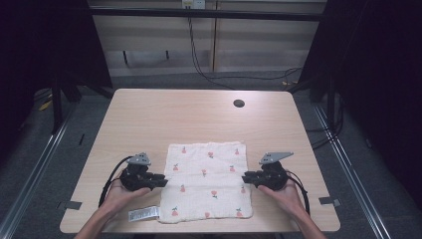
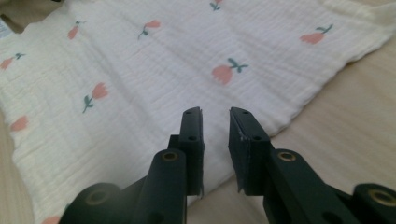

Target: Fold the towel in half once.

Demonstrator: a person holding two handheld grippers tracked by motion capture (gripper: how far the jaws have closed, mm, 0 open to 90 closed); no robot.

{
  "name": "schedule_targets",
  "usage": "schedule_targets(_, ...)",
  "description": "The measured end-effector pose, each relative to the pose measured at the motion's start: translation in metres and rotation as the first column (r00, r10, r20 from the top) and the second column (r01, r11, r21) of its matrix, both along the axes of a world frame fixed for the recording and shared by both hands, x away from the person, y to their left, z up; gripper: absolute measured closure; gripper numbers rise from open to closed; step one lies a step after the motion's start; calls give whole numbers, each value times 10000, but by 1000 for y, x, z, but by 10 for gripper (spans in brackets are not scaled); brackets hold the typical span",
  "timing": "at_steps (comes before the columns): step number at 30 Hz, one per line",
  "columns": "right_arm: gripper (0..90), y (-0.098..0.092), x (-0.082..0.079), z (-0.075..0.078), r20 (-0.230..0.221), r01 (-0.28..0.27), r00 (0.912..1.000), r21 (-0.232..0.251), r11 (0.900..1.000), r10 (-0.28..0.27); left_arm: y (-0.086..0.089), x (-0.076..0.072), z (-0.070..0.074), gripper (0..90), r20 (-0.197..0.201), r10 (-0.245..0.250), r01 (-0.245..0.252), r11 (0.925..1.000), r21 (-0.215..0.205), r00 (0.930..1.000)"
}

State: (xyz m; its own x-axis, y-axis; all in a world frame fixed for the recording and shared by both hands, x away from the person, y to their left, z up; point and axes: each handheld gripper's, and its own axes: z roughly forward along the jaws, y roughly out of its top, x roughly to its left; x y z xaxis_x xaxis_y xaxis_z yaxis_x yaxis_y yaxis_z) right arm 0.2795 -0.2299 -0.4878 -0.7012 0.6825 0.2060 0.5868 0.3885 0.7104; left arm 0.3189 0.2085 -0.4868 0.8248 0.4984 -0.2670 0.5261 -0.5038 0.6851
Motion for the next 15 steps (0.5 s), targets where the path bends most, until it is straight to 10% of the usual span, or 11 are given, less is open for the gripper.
schedule_targets(15,653,-13,46,18,478,733,9960,530,9959,-759,10,36,5,616,204,1666,-1663,9859,-159,9858)
